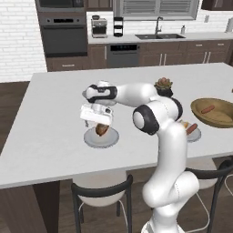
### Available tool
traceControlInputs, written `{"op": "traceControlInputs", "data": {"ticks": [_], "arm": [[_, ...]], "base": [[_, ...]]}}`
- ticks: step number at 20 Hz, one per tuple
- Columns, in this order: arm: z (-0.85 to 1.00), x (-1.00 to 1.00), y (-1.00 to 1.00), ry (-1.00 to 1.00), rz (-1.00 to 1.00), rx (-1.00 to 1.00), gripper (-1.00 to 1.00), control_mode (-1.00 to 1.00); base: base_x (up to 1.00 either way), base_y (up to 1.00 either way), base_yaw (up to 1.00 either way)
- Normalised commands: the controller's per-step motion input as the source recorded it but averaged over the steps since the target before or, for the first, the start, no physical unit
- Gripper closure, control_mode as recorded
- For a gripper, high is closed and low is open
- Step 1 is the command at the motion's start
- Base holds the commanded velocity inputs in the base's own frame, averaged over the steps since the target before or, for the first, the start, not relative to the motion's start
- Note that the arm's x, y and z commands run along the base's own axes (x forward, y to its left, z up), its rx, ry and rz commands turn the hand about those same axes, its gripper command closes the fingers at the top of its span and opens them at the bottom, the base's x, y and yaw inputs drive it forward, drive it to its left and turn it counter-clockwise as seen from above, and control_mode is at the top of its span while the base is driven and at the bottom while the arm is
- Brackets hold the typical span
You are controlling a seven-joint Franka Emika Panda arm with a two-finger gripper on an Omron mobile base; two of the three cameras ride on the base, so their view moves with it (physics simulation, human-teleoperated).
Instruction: Place one bun and one sausage from the bowl on each plate.
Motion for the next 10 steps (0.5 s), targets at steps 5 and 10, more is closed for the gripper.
{"op": "traceControlInputs", "data": {"ticks": [5, 10], "arm": [[-0.17, 0.01, 0.12, -0.35, 0.05, 0.32, -1.0, -1.0], [-0.3, 0.16, 0.16, -0.22, 0.03, 0.27, -1.0, -1.0]], "base": [[0.0, 0.0, 0.0], [0.0, 0.0, 0.0]]}}
